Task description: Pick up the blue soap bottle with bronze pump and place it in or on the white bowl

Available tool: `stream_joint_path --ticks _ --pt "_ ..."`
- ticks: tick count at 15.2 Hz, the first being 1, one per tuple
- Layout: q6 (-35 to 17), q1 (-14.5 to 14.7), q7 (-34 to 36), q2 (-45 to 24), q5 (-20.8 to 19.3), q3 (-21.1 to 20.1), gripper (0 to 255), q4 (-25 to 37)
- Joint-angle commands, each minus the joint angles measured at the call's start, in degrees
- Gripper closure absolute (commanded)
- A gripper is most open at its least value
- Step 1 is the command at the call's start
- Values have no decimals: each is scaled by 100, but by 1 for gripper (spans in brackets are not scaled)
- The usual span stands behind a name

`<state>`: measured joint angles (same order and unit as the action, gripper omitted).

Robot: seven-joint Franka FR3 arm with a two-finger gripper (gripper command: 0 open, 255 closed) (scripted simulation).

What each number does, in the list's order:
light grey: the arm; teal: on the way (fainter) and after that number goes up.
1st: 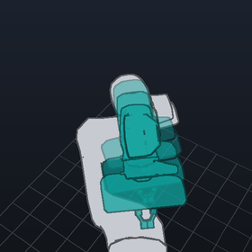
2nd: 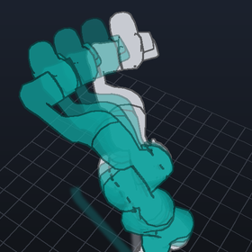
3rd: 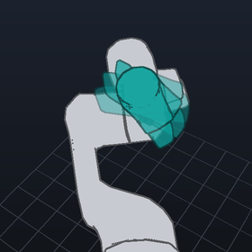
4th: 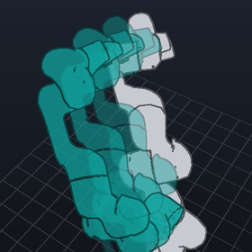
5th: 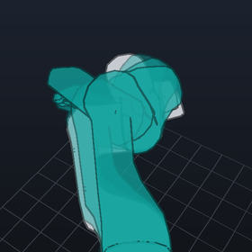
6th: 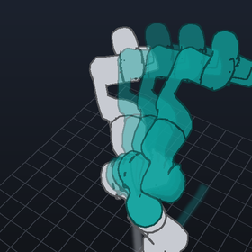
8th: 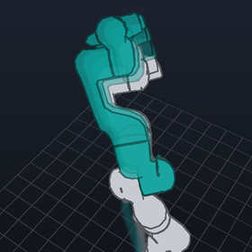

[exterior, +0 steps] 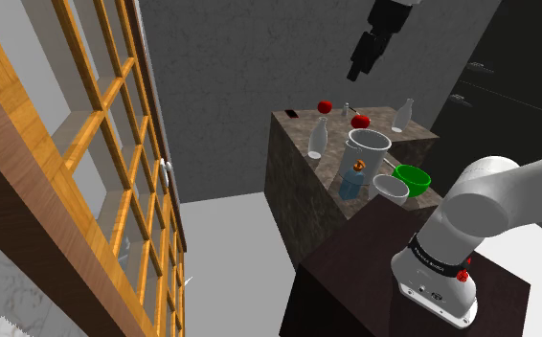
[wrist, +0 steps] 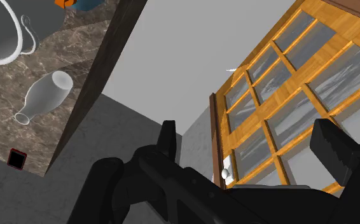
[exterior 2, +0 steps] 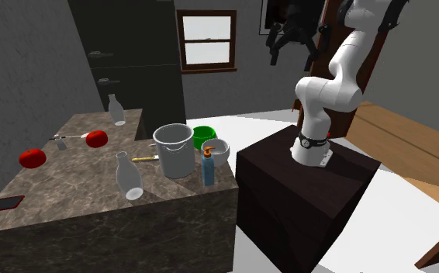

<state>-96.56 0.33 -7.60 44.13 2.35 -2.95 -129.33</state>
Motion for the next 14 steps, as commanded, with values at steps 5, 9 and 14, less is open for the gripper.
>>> stream_joint_path --ticks 5,9,14 --pt "-527 -134 -262 1 -134 303 0 -588" --pt "-1079 -288 -528 -105 -277 617 0 -1090" --pt "-1814 -495 -869 -407 -456 1032 0 -1591"
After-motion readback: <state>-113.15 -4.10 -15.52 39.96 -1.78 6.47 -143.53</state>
